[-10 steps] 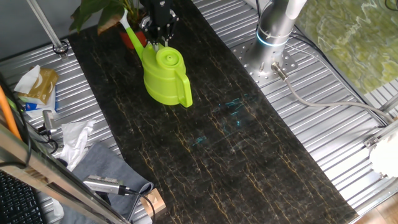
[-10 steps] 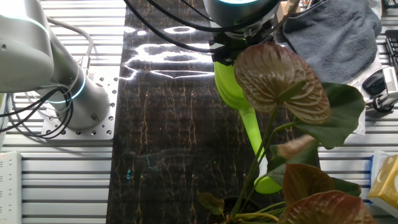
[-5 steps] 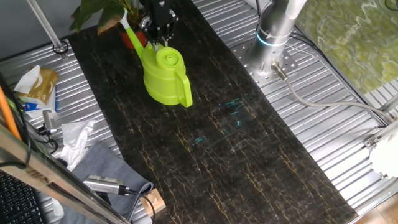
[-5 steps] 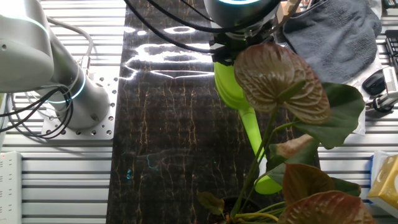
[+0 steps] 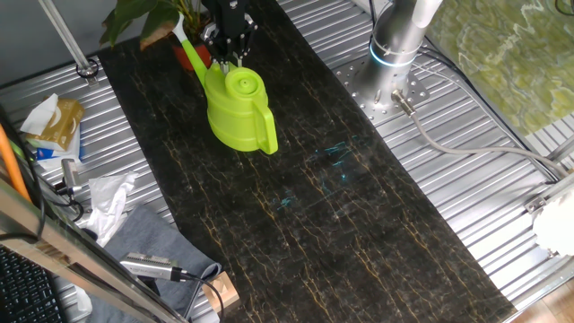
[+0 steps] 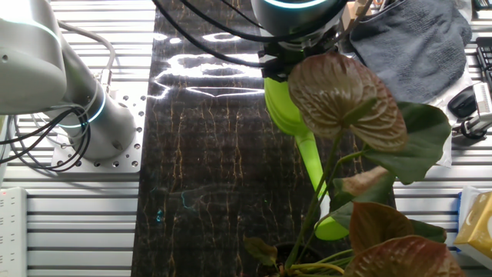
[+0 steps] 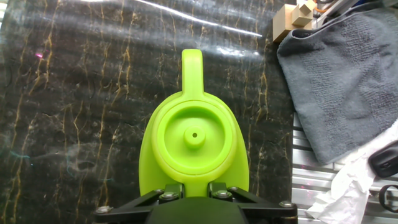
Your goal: Water the plant
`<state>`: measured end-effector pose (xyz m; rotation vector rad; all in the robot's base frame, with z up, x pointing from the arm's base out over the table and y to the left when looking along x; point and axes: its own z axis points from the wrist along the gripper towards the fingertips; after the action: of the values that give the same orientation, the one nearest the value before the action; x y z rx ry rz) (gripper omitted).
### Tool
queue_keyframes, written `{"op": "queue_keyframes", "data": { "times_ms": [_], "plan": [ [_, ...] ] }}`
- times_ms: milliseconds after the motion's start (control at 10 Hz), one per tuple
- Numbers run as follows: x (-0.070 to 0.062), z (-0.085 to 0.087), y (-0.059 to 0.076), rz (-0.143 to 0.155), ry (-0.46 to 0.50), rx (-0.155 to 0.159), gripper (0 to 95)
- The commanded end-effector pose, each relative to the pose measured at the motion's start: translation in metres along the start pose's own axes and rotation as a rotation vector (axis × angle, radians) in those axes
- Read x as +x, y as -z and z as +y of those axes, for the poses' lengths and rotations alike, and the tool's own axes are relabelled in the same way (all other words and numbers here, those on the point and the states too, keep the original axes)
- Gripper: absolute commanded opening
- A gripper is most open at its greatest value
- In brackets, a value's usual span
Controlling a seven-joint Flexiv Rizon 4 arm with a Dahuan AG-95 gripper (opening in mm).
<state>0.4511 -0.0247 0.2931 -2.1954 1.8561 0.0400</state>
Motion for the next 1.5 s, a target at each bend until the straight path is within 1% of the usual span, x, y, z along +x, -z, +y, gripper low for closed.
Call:
{"op": "queue_keyframes", "data": {
  "times_ms": [100, 1000, 1500],
  "plan": [
    [0.0, 0.0, 0.0003, -0.005, 0.0, 0.002, 0.0],
    [0.0026, 0.0061, -0.0007, -0.025, 0.005, 0.019, 0.0],
    [0.0044, 0.0071, 0.0002, -0.043, 0.011, 0.028, 0.0]
  ]
}}
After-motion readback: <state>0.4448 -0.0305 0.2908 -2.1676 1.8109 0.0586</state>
